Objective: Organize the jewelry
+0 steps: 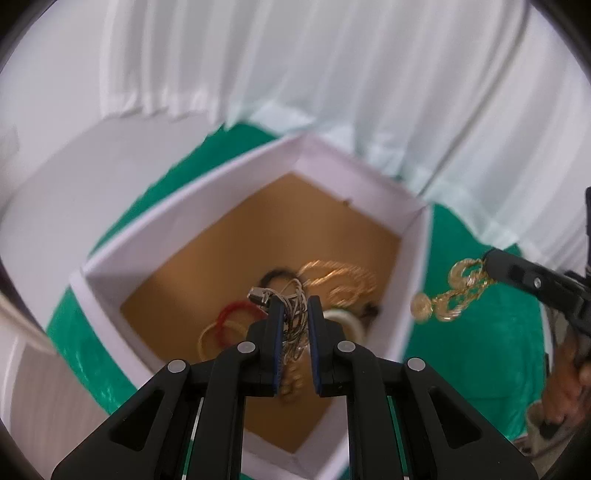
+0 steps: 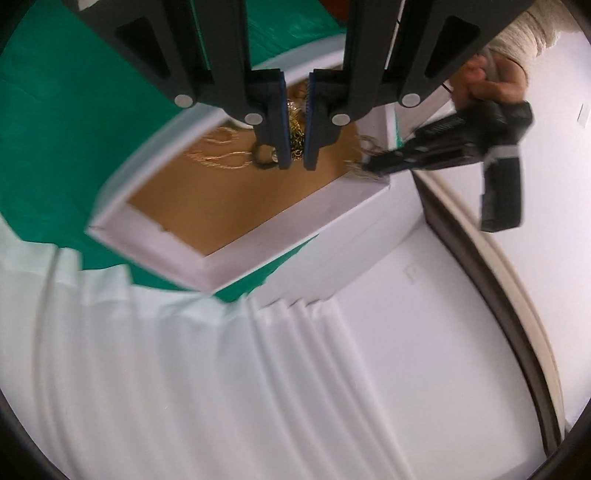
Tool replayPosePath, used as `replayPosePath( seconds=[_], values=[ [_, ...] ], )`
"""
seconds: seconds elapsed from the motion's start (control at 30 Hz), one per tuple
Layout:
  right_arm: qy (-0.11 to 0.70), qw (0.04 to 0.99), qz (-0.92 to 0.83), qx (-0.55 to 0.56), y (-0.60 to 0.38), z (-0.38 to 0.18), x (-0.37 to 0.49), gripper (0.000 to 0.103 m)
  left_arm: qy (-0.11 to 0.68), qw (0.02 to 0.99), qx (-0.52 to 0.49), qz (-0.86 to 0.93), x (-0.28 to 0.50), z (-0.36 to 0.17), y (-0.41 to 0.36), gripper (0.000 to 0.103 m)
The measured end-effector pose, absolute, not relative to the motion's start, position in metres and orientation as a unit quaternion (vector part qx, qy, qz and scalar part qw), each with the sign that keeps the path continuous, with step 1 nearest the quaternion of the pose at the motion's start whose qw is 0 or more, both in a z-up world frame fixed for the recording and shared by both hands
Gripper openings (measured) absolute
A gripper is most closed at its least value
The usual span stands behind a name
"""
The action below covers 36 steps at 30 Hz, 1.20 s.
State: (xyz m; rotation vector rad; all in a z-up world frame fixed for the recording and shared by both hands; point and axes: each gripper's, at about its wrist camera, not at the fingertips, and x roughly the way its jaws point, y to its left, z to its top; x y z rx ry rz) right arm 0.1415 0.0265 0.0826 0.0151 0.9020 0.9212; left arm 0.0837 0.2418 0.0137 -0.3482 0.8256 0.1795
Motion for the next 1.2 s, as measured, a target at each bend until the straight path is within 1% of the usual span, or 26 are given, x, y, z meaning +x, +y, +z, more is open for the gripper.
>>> replayPosePath(
  seconds=[0.2,0.23,0.27,0.3,0.33,0.37,0.4,0.43,0.47,0.5,0.53,0.6,0.63,0.7,0.83,0.93,1.03,1.2],
  values=[
    [0.487,0.753,0.441,-0.030,0.084,0.012,0.130,0.007,0.432,0.879,-0.162,0.121,0.087,-0.033,0.258,0.011],
    [0.495,0.748,0.440,-0.040,0.094,0.001,0.131,0.008,0.437,0.877,-0.156,0.126,0.087,-0.039,0.258,0.013],
    [0.505,0.742,0.437,-0.049,0.099,-0.009,0.129,0.011,0.440,0.876,-0.146,0.137,0.086,-0.043,0.257,0.015],
    [0.512,0.740,0.432,-0.057,0.103,-0.019,0.131,0.011,0.438,0.877,-0.138,0.144,0.086,-0.043,0.255,0.019],
    [0.516,0.741,0.425,-0.065,0.105,-0.024,0.132,0.011,0.435,0.878,-0.128,0.152,0.084,-0.042,0.252,0.040],
    [0.514,0.746,0.416,-0.076,0.105,-0.028,0.131,0.017,0.429,0.881,-0.120,0.161,0.080,-0.040,0.249,0.067],
    [0.513,0.750,0.411,-0.079,0.104,-0.028,0.131,0.026,0.419,0.885,-0.114,0.169,0.075,-0.036,0.248,0.077],
    [0.510,0.754,0.406,-0.078,0.102,-0.027,0.133,0.049,0.402,0.891,-0.100,0.186,0.071,-0.030,0.243,0.087],
    [0.506,0.759,0.402,-0.077,0.099,-0.024,0.134,0.061,0.390,0.895,-0.082,0.202,0.068,-0.023,0.238,0.091],
    [0.499,0.766,0.398,-0.079,0.096,-0.020,0.135,0.061,0.382,0.896,-0.067,0.215,0.066,-0.018,0.236,0.094],
    [0.493,0.772,0.393,-0.084,0.095,-0.016,0.137,0.061,0.376,0.896,-0.052,0.232,0.065,-0.014,0.232,0.101],
    [0.479,0.785,0.380,-0.098,0.092,-0.007,0.142,0.064,0.352,0.898,-0.029,0.261,0.063,-0.002,0.227,0.102],
    [0.469,0.794,0.372,-0.105,0.092,-0.003,0.142,0.070,0.342,0.898,-0.023,0.276,0.061,0.003,0.224,0.102],
    [0.447,0.813,0.354,-0.120,0.089,0.006,0.143,0.077,0.334,0.895,-0.026,0.295,0.058,0.009,0.223,0.102],
    [0.424,0.831,0.334,-0.136,0.085,0.016,0.146,0.077,0.324,0.890,-0.039,0.318,0.050,0.016,0.222,0.102],
    [0.421,0.834,0.327,-0.143,0.084,0.018,0.147,0.078,0.348,0.881,-0.065,0.313,0.050,0.014,0.225,0.102],
    [0.419,0.837,0.316,-0.157,0.086,0.016,0.146,0.081,0.379,0.870,-0.082,0.305,0.053,0.009,0.229,0.102],
    [0.420,0.835,0.306,-0.180,0.092,0.013,0.143,0.081,0.412,0.857,-0.113,0.289,0.056,0.000,0.235,0.102]
  ],
)
